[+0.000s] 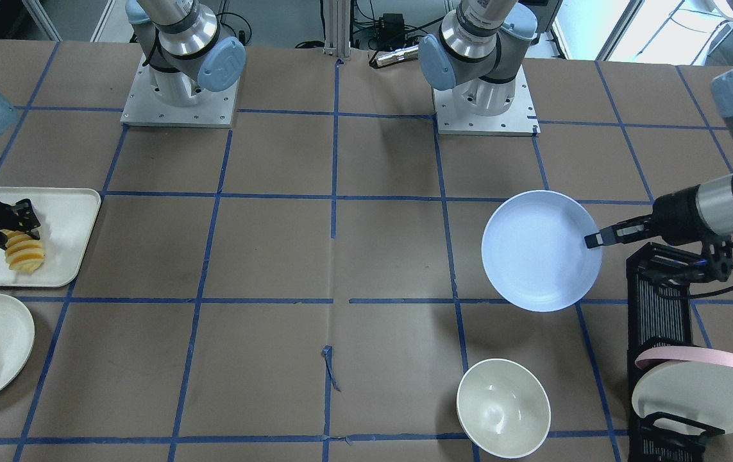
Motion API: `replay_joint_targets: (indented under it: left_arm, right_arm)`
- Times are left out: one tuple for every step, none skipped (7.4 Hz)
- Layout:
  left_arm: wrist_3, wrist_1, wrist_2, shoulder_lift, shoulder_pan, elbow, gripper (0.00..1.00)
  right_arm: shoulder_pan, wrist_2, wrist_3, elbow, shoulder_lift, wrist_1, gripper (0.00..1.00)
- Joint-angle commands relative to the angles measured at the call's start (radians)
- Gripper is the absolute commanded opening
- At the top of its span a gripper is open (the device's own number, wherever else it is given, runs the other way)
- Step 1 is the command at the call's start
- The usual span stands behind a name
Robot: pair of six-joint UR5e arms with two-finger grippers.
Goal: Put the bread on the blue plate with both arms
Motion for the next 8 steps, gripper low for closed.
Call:
replay_joint_targets:
  left_arm:
    - [-0.176,0.117,-0.038,0.037,-0.201,-0.015,0.0]
    - [-0.321,0.285,-0.036,0.004,-0.3,-0.066,0.0]
    - [-0.458,0.445,-0.037,-0.013,-0.401,-0.143,0.0]
    - [-0.567,0.651,-0.028,-0.027,-0.497,-0.235,0.0]
    - [-0.611,0.868,-0.022,-0.038,-0.553,-0.334,0.0]
    - [-0.61,1.002,-0.017,-0.055,-0.56,-0.404,0.0]
    - [-0.614,1.09,-0.023,-0.084,-0.564,-0.435,0.0]
    - [-0.616,1.183,-0.029,-0.108,-0.566,-0.432,0.0]
  right_arm:
    - [0.008,0.007,0.084,-0.036,-0.018,0.013,0.0]
    - [0.024,0.011,0.1,-0.048,-0.021,0.041,0.0]
    - [0.064,0.011,0.159,-0.063,-0.044,0.052,0.0]
    - [0.11,0.013,0.255,-0.089,-0.087,0.099,0.0]
    - [0.154,0.014,0.331,-0.112,-0.111,0.125,0.0]
    - [0.19,0.016,0.374,-0.128,-0.115,0.125,0.0]
    - [0.242,0.016,0.435,-0.134,-0.119,0.129,0.0]
    - [0.315,0.014,0.524,-0.14,-0.159,0.147,0.0]
